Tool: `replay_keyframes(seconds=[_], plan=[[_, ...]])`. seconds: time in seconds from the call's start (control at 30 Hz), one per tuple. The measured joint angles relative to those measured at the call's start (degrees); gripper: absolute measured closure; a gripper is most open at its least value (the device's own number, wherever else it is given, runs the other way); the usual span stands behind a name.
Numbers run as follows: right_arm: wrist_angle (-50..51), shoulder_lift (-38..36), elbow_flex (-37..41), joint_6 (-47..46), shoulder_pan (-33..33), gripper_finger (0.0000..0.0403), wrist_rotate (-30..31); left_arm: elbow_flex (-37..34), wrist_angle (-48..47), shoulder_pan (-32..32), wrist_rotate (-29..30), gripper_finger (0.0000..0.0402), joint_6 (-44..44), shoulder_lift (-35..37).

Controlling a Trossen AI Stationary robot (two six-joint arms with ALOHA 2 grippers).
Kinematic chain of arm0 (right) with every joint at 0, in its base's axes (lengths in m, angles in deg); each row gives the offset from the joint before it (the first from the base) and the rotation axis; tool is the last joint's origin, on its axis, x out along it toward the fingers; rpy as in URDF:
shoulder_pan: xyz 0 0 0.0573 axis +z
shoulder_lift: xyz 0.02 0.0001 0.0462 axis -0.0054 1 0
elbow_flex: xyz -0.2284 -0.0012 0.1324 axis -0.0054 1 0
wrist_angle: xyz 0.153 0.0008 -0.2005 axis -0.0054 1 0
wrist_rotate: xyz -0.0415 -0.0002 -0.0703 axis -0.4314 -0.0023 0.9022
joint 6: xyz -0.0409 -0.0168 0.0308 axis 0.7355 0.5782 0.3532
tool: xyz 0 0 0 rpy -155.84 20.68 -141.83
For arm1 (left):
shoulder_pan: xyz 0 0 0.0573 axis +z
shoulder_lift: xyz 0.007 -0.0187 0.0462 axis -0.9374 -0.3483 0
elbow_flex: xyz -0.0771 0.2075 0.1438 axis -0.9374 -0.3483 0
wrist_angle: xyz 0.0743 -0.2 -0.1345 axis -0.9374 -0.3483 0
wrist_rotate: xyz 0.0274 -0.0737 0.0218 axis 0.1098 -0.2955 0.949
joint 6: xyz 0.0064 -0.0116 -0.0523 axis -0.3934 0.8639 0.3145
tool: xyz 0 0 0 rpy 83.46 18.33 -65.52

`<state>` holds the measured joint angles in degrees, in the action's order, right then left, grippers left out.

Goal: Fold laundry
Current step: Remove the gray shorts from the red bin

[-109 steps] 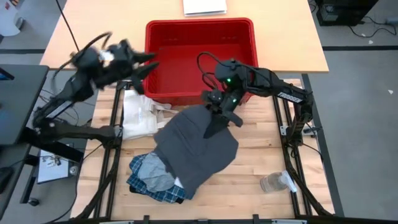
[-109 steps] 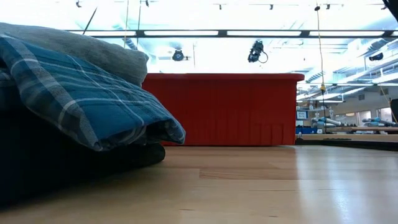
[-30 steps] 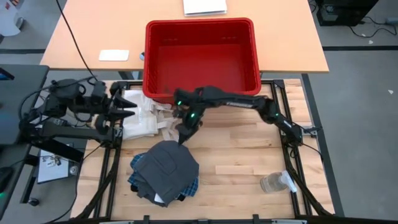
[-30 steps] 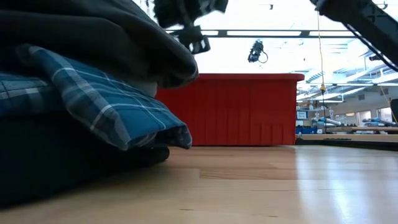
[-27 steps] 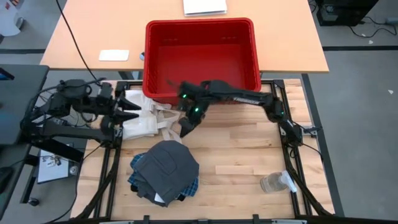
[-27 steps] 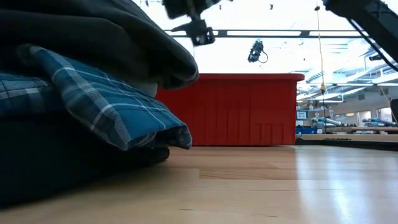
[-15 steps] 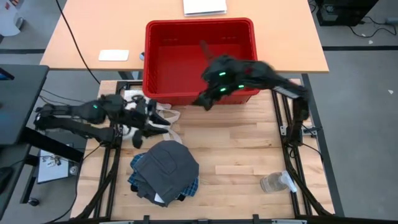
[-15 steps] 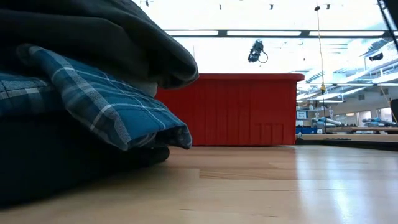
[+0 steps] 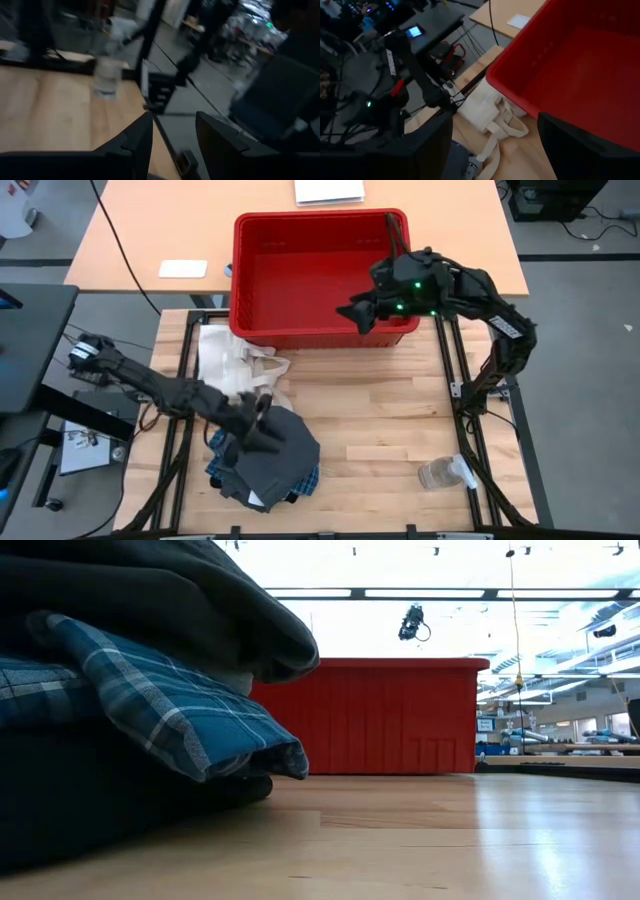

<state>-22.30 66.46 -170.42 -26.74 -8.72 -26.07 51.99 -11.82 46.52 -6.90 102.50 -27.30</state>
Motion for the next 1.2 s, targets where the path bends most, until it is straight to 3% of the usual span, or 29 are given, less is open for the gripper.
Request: replay_keyframes(seconds=[0.17, 0.4, 0.57, 0.87, 1.03, 1.2], plan=[[2.3, 0.9, 0.0, -1.3, 0.0, 0.0106, -0.9, -1.1, 1.3, -3.6, 0.2, 0.0249, -2.5, -5.3], [6.5, 1.0, 1.6, -3.8, -0.9, 0.0106, -2.8, -1.1, 14.5, -9.1, 0.2, 0.0249, -7.1, -15.9], [6.1, 0.9, 1.6, -4.9, -0.1, 0.0106, -3.0, -1.0, 15.2, -11.7, 2.3, 0.0249, -8.8, -25.2], [2.9, 0.9, 1.6, -4.1, 3.8, 0.0106, -2.9, -0.7, 27.3, -12.8, 3.9, 0.0249, -4.2, -40.0], [2.9, 0.8, 1.5, -4.7, 5.4, 0.0106, -3.9, -1.1, 27.9, -12.6, 4.2, 0.0249, 0.0, -37.2], [2.9, 0.8, 1.5, -4.5, 7.1, 0.0106, -3.9, -1.2, 23.2, -12.2, 9.1, 0.0249, 3.3, -28.2]])
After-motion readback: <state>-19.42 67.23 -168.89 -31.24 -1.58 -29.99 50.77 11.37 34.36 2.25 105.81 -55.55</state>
